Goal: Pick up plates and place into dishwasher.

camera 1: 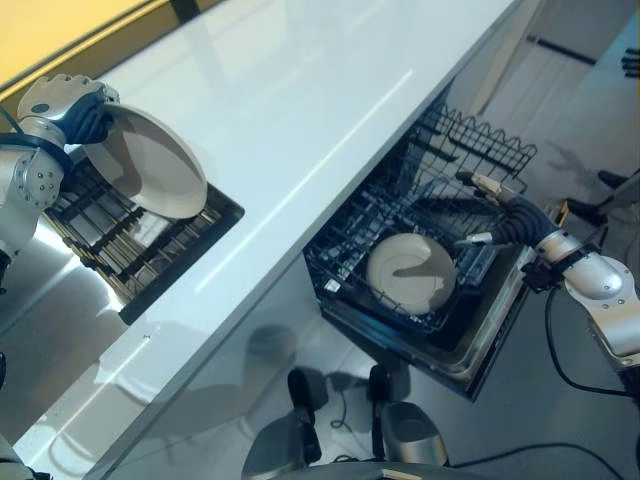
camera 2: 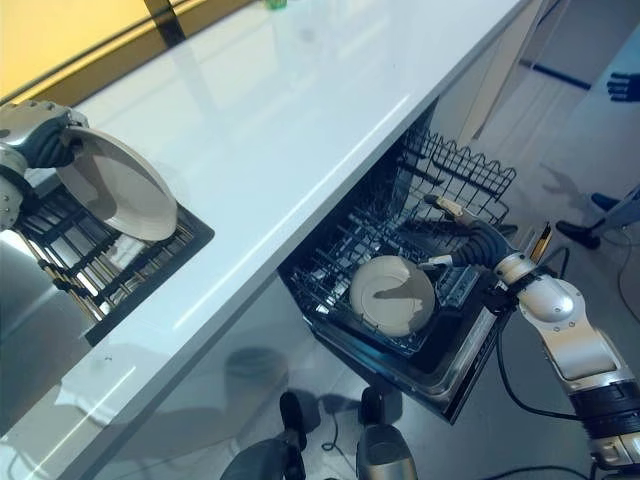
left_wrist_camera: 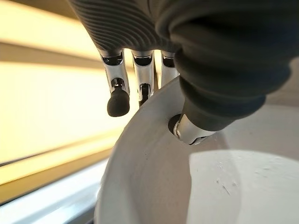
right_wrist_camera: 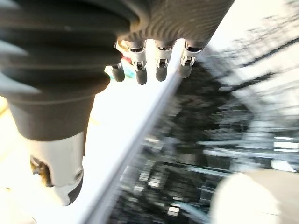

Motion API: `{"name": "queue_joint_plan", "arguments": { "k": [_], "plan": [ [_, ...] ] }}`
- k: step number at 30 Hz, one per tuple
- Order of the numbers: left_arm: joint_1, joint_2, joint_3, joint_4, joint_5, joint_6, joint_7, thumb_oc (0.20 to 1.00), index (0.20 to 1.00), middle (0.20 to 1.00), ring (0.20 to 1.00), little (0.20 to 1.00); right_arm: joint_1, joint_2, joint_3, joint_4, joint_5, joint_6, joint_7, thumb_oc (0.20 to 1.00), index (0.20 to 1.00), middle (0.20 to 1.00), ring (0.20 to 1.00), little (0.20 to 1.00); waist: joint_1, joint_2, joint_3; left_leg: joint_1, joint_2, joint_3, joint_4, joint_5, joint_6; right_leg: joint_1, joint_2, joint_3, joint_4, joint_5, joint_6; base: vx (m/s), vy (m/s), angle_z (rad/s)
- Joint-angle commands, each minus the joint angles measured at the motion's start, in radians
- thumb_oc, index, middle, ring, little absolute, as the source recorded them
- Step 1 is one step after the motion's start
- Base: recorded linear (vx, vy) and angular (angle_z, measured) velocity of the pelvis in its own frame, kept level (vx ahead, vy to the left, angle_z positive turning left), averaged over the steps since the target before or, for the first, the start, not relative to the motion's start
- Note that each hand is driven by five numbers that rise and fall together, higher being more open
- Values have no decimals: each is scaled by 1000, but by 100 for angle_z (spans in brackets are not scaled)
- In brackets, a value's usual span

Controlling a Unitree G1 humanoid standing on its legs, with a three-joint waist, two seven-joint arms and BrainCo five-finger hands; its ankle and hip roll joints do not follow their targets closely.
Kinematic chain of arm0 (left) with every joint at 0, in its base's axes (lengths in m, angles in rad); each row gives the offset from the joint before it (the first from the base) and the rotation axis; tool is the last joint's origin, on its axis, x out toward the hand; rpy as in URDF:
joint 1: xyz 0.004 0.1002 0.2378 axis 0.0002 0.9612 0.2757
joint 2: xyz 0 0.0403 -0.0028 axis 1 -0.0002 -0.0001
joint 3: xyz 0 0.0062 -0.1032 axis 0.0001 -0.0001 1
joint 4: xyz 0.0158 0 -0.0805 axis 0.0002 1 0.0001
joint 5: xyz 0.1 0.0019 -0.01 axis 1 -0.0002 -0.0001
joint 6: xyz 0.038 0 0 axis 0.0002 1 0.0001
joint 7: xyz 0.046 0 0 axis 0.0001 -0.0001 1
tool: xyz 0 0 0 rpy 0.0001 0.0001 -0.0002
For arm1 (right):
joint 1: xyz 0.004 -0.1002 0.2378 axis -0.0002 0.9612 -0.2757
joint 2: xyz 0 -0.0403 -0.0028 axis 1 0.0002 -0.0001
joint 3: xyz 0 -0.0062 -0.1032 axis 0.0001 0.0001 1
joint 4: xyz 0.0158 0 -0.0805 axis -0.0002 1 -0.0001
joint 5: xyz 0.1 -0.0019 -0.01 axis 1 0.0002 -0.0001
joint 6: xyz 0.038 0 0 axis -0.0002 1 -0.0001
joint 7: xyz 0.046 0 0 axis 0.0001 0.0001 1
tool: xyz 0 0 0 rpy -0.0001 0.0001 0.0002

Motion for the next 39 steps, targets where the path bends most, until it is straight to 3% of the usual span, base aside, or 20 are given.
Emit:
{"name": "queue_joint_plan", "arguments": {
  "k": [1,9,13,24,31,39],
  "plan": [
    [-13,-5,124,-32,-93,-33,137,200,200,200,200,200,-50,22,-8,-66,109,-72,-11,1000,1000,1000,1000,1000,50,34,-118,70,-90,10,10,-196,22,-28,3,-9,56,-119,79,52,-98,10],
    [97,-178,248,-185,-84,-93,331,200,200,200,200,200,-176,231,129,-78,121,-104,-123,1000,1000,1000,1000,1000,113,36,-183,97,-87,-29,12,-203,14,20,-7,-48,53,-139,74,28,-79,12],
    [139,-273,266,-241,-88,-112,376,200,200,200,200,200,-224,305,178,-76,120,-89,-167,1000,1000,1000,1000,1000,132,30,-202,103,-85,-43,15,-204,11,33,-9,-63,56,-146,69,16,-54,17],
    [161,-566,198,-344,-72,-108,430,200,200,200,200,200,-330,515,311,18,47,-65,-391,1000,1000,1000,1000,1000,173,3,-234,115,-82,-79,18,-207,16,60,-7,-87,56,-158,53,33,-35,10],
    [203,-660,196,-405,-87,-102,427,200,200,200,200,200,-345,571,351,21,32,-56,-401,1000,1000,1000,1000,1000,191,-8,-236,113,-84,-98,19,-203,18,64,-6,-97,55,-158,49,12,-13,6],
    [221,-672,193,-428,-67,-68,404,200,200,200,200,200,-335,561,360,-16,54,-44,-342,1000,1000,1000,1000,1000,197,-18,-241,114,-86,-106,14,-200,20,70,-7,-102,51,-156,51,0,-1,0]
  ]
}}
